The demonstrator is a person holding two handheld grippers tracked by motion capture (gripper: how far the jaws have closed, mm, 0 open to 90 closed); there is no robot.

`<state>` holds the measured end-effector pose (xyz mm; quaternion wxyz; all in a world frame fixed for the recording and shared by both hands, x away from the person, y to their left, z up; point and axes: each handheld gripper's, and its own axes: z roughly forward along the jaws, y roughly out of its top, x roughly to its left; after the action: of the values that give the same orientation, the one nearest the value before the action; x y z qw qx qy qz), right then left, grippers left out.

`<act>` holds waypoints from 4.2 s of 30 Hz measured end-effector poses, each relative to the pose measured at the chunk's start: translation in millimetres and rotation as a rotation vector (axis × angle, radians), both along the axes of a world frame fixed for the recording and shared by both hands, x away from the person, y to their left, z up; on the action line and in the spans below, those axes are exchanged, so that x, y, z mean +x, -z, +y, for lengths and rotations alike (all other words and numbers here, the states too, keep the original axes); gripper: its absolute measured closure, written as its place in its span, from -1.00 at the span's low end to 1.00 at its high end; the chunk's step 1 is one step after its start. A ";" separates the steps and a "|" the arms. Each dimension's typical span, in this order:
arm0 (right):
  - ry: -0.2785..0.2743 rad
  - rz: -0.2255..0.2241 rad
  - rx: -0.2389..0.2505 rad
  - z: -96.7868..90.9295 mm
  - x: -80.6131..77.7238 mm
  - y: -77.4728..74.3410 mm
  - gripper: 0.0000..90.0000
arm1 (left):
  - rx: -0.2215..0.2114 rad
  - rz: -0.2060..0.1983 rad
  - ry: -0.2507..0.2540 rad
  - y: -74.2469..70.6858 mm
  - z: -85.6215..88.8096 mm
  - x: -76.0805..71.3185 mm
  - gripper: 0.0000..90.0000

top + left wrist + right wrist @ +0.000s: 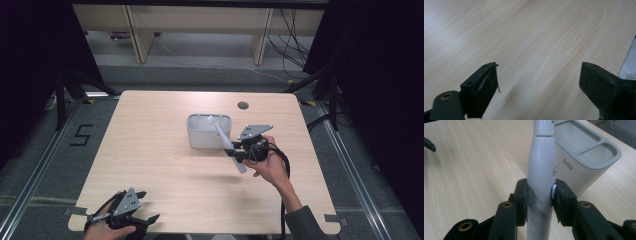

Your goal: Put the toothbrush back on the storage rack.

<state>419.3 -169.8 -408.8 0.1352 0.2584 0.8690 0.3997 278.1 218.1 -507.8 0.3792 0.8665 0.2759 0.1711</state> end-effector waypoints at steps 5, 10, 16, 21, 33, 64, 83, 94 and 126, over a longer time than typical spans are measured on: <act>0.007 -0.015 0.013 -1.5 1.5 -0.8 0.48 | 0.002 0.016 0.013 -1.4 0.7 -0.1 -0.67; 0.024 -0.027 0.033 -3.7 2.5 -2.0 0.48 | -0.006 0.000 0.002 0.0 -0.3 -0.1 -0.67; 0.030 -0.040 0.059 -4.5 4.6 -2.5 0.48 | -0.007 0.009 0.003 -0.7 -0.2 -0.8 -0.67; 0.046 -0.054 0.074 -5.1 5.4 -3.0 0.48 | -0.006 0.002 0.005 0.0 -0.1 0.0 -0.67; 0.043 -0.065 0.114 -3.9 8.6 -3.5 0.48 | -0.002 0.002 -0.001 0.0 -0.2 -0.3 -0.67; 0.076 -0.132 0.197 1.9 21.2 -32.7 0.48 | -0.011 0.009 -0.003 1.3 0.4 0.0 -0.67; 0.118 -0.168 0.278 10.7 43.5 -64.8 0.48 | -0.015 0.008 0.002 1.2 0.4 0.1 -0.67; 0.153 -0.191 0.310 17.0 59.3 -69.7 0.48 | -0.016 0.004 -0.002 1.2 0.5 -0.2 -0.67; 0.289 -0.179 0.343 22.1 100.0 -37.3 0.48 | 0.006 0.012 0.010 -0.4 1.0 -0.3 -0.67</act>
<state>519.3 -147.7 -371.5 0.2215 0.3628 0.7270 0.5393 277.8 219.2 -507.4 0.3759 0.8700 0.2733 0.1647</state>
